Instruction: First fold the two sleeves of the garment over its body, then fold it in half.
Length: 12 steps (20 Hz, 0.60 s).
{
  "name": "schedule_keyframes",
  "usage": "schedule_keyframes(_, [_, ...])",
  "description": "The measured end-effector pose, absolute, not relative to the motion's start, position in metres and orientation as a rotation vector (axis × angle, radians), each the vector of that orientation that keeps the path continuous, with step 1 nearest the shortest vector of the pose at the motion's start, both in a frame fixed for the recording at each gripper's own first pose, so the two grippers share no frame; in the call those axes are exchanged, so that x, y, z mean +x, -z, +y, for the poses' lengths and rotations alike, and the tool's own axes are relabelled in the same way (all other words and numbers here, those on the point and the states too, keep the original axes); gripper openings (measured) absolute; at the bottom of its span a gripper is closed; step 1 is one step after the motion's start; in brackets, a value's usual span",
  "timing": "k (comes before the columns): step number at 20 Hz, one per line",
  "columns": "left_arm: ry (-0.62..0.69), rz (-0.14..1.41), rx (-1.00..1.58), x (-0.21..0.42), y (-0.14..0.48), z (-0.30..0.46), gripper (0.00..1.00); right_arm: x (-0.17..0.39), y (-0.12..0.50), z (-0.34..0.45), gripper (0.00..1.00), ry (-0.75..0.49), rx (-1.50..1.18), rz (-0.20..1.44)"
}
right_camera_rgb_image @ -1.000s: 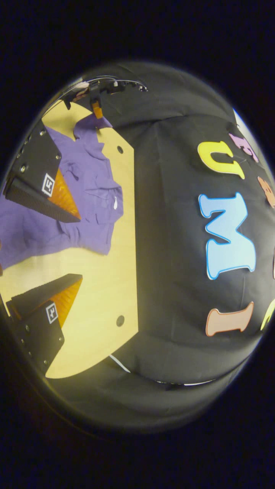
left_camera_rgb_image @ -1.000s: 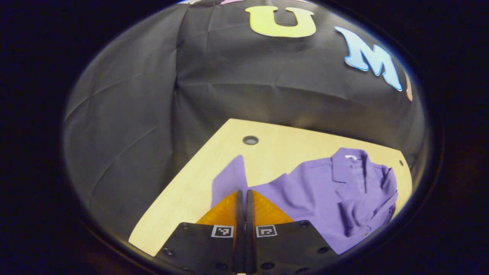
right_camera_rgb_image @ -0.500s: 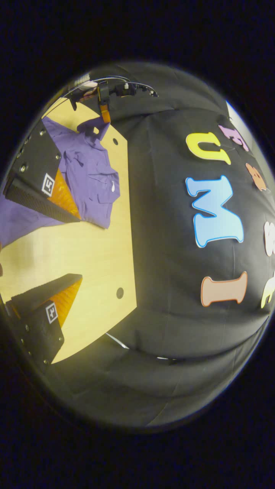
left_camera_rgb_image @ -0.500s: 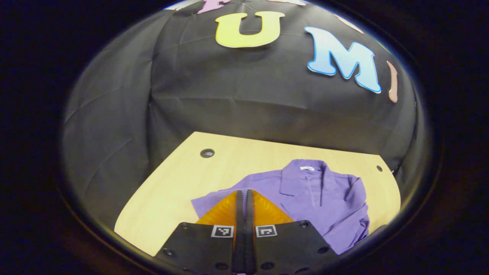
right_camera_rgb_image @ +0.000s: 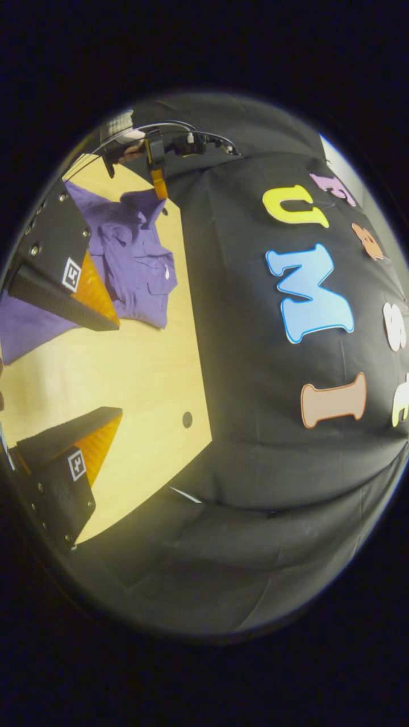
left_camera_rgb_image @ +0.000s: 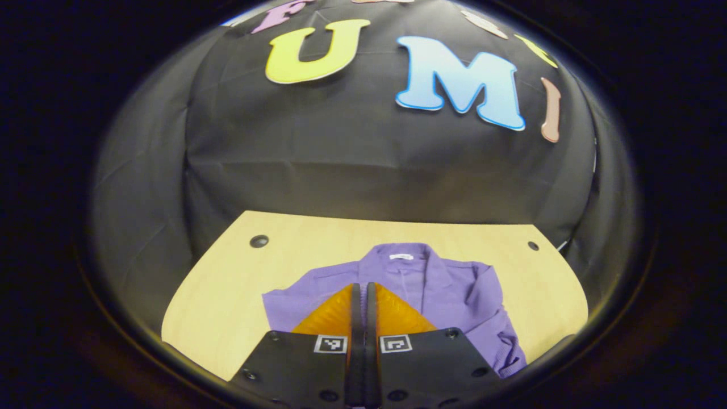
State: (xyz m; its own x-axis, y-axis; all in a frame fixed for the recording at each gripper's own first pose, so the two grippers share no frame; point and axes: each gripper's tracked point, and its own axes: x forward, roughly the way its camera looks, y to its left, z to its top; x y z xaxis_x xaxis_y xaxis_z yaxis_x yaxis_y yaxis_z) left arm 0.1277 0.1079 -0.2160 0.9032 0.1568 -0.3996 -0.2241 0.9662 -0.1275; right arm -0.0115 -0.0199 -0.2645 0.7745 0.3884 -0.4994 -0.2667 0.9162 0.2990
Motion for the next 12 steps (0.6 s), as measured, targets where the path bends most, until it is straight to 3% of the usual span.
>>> schedule_keyframes(12, [0.013,0.439,-0.181,0.175,0.225,-0.052,0.07,-0.015,0.27,-0.035,0.85,-0.393,0.256,0.615])
